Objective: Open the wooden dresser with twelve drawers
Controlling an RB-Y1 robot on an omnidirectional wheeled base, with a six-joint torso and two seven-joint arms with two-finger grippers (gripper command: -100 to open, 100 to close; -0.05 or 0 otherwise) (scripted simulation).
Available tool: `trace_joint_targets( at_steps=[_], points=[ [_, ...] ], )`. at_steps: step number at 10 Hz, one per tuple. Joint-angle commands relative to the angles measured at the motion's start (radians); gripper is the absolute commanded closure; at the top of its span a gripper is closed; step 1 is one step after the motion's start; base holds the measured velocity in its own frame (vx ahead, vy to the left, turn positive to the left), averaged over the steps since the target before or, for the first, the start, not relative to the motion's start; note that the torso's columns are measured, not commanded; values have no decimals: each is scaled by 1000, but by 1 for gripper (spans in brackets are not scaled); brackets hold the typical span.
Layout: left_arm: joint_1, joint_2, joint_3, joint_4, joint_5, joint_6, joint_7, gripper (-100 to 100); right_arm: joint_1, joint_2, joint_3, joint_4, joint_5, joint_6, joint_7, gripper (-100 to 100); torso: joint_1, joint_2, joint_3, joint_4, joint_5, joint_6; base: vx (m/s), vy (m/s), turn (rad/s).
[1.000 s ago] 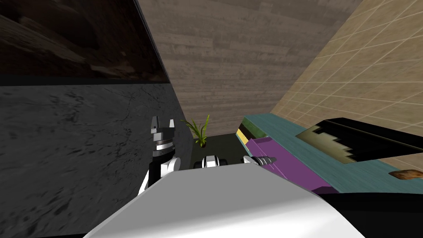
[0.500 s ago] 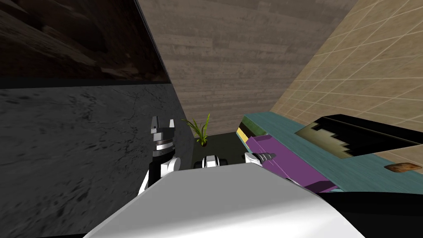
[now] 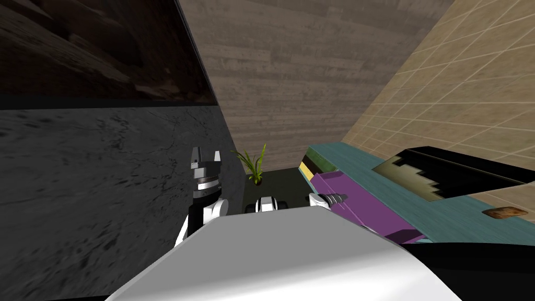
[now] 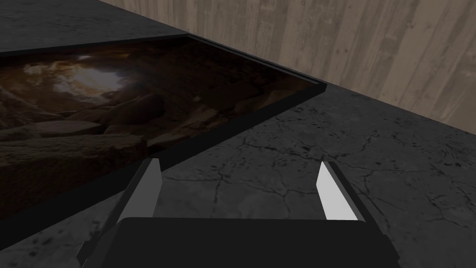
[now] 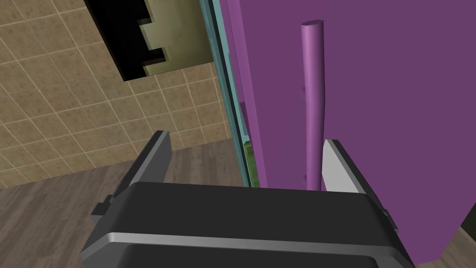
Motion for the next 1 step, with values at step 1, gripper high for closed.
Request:
trace_joint_targets(
  at_steps=[1],
  points=[
    [0, 0, 0, 0, 0, 0, 0, 0, 1, 1, 0, 0, -1, -1, 0, 0, -1, 0, 0, 0, -1, 0, 0, 0, 0]
  ],
)
